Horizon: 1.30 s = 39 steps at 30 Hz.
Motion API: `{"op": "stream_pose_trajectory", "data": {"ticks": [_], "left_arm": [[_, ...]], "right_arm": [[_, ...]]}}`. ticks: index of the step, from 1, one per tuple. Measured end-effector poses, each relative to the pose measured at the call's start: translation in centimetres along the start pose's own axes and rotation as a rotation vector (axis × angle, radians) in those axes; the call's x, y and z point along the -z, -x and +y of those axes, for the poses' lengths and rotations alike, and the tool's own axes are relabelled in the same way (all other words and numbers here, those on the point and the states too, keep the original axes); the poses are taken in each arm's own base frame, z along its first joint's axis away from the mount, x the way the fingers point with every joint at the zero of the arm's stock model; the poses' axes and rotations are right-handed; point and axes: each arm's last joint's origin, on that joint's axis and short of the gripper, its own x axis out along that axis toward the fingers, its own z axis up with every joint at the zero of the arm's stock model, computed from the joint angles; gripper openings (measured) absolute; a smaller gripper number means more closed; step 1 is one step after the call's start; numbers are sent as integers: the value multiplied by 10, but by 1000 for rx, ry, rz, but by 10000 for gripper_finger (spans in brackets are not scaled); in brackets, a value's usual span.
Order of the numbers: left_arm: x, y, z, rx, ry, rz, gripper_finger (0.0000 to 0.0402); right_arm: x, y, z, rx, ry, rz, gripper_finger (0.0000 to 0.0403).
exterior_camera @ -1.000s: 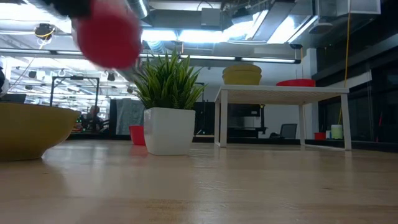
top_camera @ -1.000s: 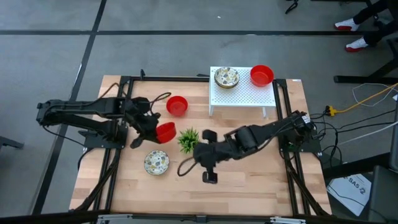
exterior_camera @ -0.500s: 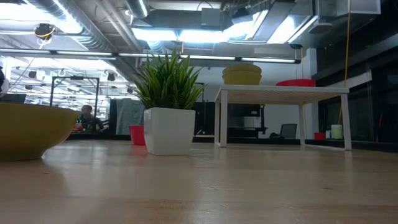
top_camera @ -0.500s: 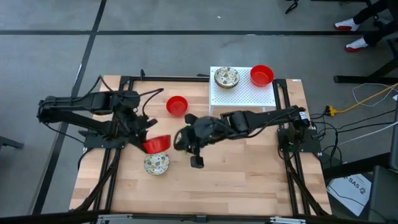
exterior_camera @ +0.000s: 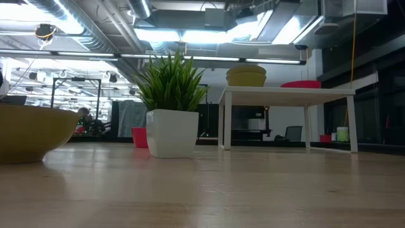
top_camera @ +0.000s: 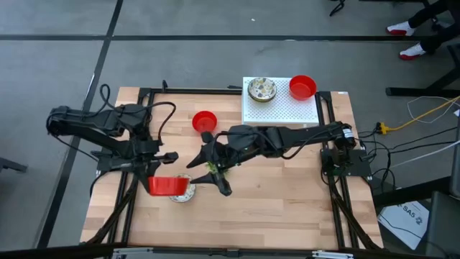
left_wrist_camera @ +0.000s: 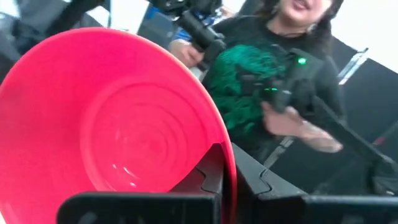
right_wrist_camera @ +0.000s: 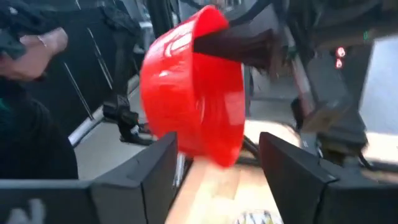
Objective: Pick & Place Mini bowls
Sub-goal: Stack the bottom red bowl on the red bowl on the shelf
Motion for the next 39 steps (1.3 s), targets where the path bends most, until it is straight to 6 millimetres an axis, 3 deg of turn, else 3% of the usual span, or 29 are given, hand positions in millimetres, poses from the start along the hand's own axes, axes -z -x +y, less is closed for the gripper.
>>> {"op": "stream_pose_trajectory", "data": {"ticks": [6,16,20,25,28,39], "left_arm": [[-4,-13,12,75,16,19,3],[-11,-11,19,75,-64,-16,3],[-13,-9,19,68,-80,-28,3],[-13,-8,24,61,-30,-25,11],[-13,-8,26,44,-25,-32,27],[-12,-8,30,9,91,-41,136]], "right_arm": [[-2,-7,0,-146,-8,-56,225],[-4,-8,4,-326,-71,-74,169],[-4,-8,4,-325,-66,-75,132],[-4,-8,5,-345,-56,-69,53],[-3,-7,7,-392,-22,-69,13],[5,-8,6,-394,-146,39,8]]}}
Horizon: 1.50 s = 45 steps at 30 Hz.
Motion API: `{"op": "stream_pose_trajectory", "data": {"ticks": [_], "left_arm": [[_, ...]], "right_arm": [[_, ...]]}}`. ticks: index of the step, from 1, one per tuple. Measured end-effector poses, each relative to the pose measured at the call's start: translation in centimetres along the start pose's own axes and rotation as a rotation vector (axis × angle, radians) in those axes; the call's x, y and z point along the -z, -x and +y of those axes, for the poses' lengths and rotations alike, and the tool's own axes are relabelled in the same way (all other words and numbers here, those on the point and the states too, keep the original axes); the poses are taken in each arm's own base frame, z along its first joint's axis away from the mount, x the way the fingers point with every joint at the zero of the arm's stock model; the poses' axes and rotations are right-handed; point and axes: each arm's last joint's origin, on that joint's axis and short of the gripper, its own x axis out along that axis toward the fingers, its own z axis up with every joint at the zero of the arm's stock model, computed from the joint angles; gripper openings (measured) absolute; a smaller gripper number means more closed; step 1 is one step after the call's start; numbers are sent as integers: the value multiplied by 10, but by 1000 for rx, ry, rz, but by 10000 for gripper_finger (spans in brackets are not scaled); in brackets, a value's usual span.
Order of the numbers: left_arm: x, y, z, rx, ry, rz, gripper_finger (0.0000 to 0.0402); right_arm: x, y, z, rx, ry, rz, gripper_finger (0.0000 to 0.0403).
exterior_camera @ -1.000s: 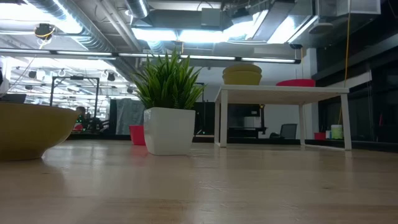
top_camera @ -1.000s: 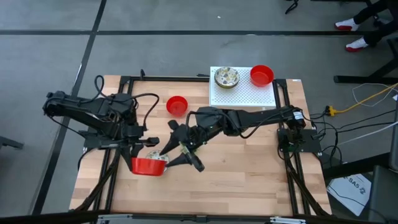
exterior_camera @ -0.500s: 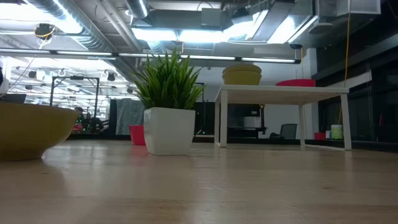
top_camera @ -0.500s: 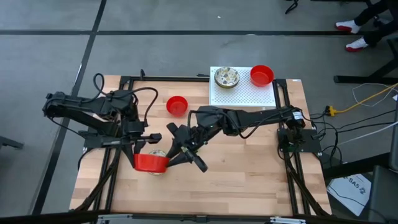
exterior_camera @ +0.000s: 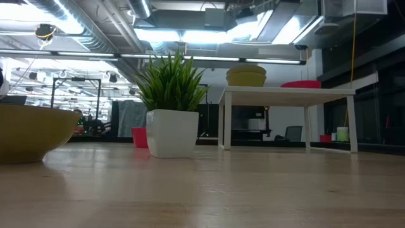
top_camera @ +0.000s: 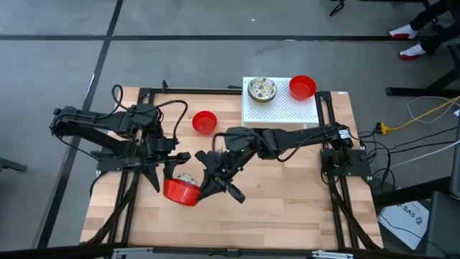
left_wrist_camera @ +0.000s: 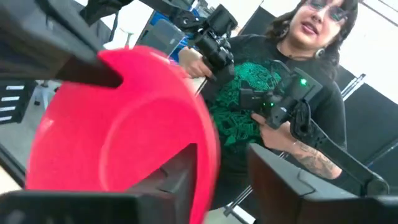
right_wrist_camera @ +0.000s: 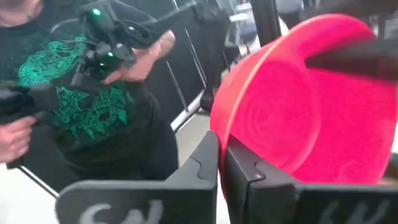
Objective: Pick & Place Mini bowls
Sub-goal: Stack the bottom red bowl on the red bowl on the shelf
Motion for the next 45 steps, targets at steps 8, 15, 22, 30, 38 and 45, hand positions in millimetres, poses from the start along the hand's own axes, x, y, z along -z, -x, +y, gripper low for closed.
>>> {"op": "stream_pose_trajectory", "data": {"ticks": [8,15,22,30,38,45], "left_arm": [[4,8,9,-62,81,6,191],[13,15,18,-163,131,32,201],[15,16,17,-140,144,53,201],[15,16,17,-150,142,49,199],[15,16,17,-153,141,48,198],[15,16,17,-160,140,45,198]], "right_arm": [[12,-1,1,36,-189,105,4],[23,0,1,45,-374,206,5],[47,4,5,122,-591,420,5],[57,5,21,144,-735,532,5],[59,19,48,240,-895,703,5],[50,40,78,470,-929,779,5]]}}
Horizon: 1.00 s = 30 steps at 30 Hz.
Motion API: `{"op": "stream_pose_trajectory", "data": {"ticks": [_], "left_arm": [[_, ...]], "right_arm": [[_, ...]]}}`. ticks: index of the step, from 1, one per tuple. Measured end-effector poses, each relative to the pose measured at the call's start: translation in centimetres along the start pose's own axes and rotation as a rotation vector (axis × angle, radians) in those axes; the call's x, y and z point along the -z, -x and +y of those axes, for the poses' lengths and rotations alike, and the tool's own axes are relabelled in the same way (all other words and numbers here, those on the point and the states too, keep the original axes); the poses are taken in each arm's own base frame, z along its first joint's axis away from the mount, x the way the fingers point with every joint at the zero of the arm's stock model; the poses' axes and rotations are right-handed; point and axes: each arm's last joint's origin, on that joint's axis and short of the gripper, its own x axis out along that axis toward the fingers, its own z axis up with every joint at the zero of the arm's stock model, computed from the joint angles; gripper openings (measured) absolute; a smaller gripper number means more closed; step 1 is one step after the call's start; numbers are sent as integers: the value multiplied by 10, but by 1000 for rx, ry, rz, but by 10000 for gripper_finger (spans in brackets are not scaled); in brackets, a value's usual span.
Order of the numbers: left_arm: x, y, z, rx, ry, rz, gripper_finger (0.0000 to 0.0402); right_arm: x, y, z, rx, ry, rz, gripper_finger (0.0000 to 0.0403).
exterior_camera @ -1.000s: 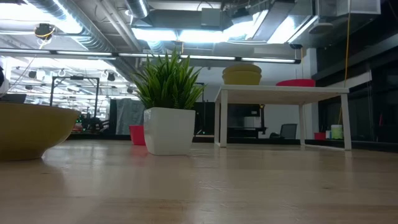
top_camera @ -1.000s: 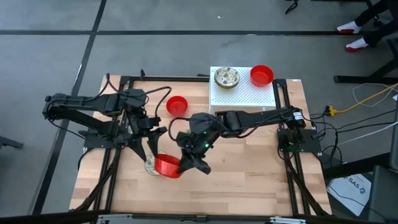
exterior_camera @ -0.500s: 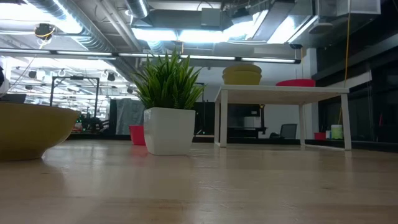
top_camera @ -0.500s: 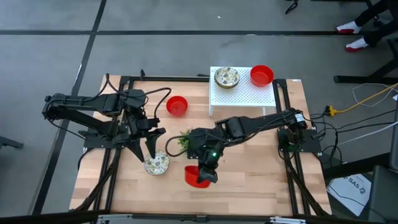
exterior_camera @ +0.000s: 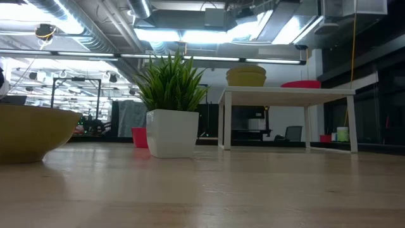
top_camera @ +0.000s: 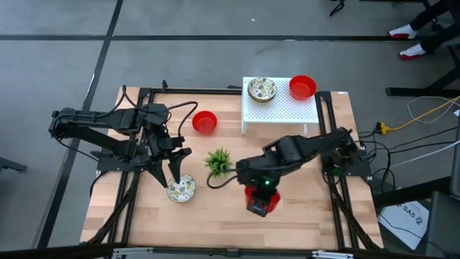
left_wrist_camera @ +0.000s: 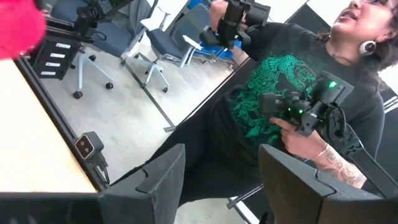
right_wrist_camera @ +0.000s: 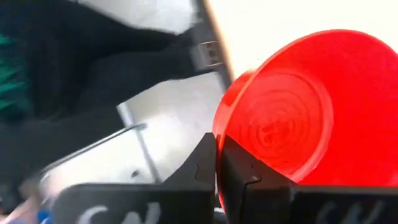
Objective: Pick & Place Mini bowls
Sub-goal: Stack the bottom red bowl on the red bowl on the shelf
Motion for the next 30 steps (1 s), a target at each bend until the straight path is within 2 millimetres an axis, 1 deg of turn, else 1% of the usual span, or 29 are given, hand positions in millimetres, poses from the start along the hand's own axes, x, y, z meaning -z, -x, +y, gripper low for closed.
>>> {"op": "stream_pose_trajectory", "data": {"ticks": [3,7,12,20,23,27,30], "left_arm": [[0,0,0,-4,-16,-2,198],[0,0,0,-5,-25,-2,198],[0,0,1,-8,-25,-4,198],[0,0,1,-29,-24,-14,198],[-1,0,1,-32,-24,-16,198],[-2,9,0,-57,-37,-49,198],[-3,20,-3,-119,-72,-100,198]], "right_arm": [[11,7,2,91,-37,-39,5],[22,9,1,170,-91,-68,5],[27,10,5,221,-90,-149,5],[30,8,6,288,-67,-238,6],[31,12,6,310,-46,-275,6],[34,23,5,332,-9,-336,6],[37,31,4,350,12,-387,6]]}}
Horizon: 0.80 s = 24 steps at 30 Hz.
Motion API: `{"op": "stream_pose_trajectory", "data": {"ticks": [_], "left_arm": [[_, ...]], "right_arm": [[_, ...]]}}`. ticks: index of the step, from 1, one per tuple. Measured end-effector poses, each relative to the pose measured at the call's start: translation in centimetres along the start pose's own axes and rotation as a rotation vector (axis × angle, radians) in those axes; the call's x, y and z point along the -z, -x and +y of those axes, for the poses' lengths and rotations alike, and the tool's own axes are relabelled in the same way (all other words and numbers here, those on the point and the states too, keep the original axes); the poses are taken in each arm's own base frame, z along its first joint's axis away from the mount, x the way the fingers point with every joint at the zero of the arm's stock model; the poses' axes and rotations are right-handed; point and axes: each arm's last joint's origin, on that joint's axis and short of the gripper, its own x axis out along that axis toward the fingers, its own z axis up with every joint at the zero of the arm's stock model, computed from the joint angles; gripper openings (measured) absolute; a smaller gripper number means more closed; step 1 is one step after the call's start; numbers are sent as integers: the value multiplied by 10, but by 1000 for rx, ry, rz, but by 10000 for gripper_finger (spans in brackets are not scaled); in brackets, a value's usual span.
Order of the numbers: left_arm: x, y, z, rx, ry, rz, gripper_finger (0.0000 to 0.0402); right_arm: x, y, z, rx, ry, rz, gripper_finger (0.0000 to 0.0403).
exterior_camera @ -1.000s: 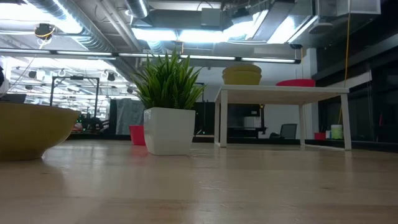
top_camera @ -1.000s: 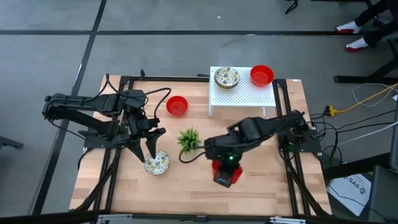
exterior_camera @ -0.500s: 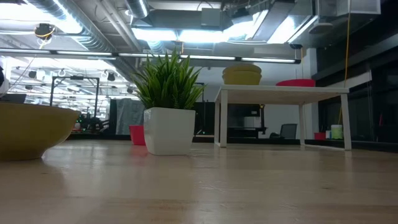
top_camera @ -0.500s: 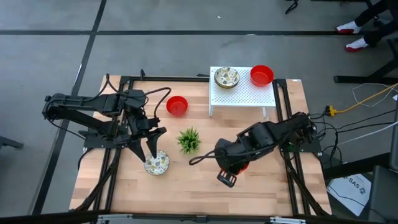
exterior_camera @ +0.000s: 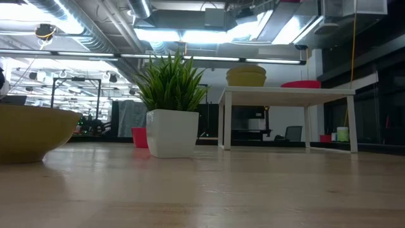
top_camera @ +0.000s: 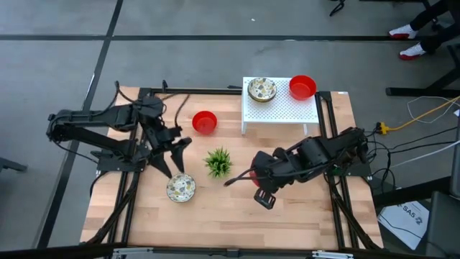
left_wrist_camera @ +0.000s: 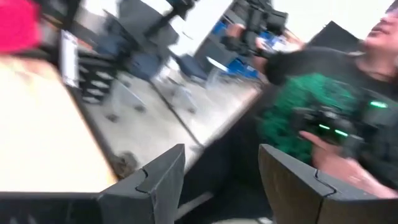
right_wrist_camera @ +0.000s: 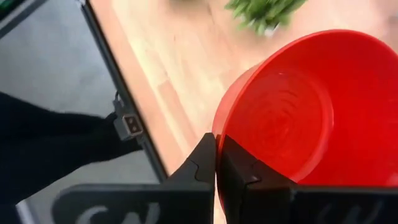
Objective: Pick & Place Mini bowls
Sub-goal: Stack the bottom red bowl on the red bowl on the shelf
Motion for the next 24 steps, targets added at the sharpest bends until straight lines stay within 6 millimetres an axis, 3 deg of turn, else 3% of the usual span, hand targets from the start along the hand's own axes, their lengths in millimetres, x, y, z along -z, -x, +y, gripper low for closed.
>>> {"op": "stream_pose_trajectory", "data": {"ticks": [9,18,24], "left_arm": [[-3,31,-15,-291,-177,-186,198],[11,52,-17,-569,-75,-224,198],[15,59,-21,-613,-56,-233,198]], "right_arm": [[-3,19,-11,81,35,-169,6],[-23,17,-28,176,51,-245,6],[-31,19,-38,197,54,-254,6]]}}
